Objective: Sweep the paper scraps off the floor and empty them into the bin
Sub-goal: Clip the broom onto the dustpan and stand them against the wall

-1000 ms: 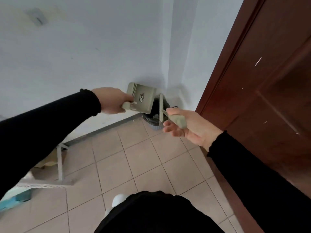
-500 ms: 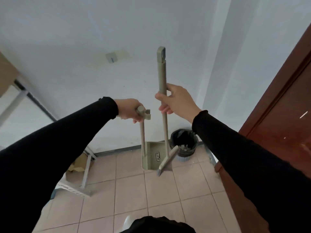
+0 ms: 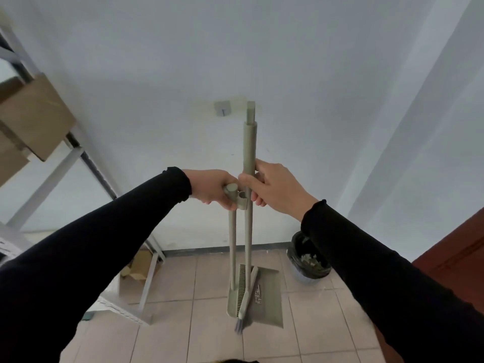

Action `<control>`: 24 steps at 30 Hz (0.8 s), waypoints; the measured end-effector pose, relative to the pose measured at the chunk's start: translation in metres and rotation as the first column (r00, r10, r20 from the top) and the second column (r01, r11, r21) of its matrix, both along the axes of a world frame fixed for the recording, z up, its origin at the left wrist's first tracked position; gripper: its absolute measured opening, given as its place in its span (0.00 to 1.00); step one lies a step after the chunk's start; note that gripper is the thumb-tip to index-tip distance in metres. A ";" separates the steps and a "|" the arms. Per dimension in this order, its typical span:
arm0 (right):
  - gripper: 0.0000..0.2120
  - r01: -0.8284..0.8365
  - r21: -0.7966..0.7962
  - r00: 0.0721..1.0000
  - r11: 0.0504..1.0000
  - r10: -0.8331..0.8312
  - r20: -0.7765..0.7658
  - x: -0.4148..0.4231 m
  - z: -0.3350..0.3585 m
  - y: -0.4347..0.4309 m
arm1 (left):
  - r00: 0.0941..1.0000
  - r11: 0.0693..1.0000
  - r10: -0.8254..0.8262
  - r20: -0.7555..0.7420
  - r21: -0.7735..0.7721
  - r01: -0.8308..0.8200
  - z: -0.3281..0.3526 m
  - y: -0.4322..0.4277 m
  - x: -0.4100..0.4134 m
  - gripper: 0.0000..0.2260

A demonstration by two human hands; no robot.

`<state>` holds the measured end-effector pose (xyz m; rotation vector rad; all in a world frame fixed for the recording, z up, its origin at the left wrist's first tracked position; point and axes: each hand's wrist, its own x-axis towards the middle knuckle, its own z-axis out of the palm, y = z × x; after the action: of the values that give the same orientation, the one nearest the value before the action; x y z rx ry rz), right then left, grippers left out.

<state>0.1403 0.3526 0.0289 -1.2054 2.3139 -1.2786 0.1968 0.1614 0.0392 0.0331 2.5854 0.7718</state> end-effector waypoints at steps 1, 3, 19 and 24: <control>0.10 0.000 -0.003 1.000 1.000 0.000 -0.010 -0.001 0.002 -0.011 | 1.000 1.000 -0.013 0.003 0.007 0.013 0.003 -0.010 -0.002 0.18; 0.09 0.002 -0.009 1.000 1.000 -0.002 -0.028 -0.004 0.005 -0.033 | 0.999 0.999 -0.036 0.011 0.018 0.036 0.008 -0.030 -0.005 0.18; 0.13 -0.013 -0.271 0.951 0.962 0.096 0.293 -0.070 -0.002 -0.098 | 0.985 0.983 -0.132 0.113 0.141 0.116 0.025 -0.116 -0.069 0.11; 0.33 -0.432 0.224 0.839 0.874 0.299 0.454 -0.113 -0.075 -0.100 | 0.963 0.963 -0.244 0.111 0.142 0.227 0.048 -0.110 -0.102 0.17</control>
<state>0.0269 0.2525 -0.0464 -1.0821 1.7843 -0.8716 0.0949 0.0515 0.0876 0.3155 2.3533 0.8204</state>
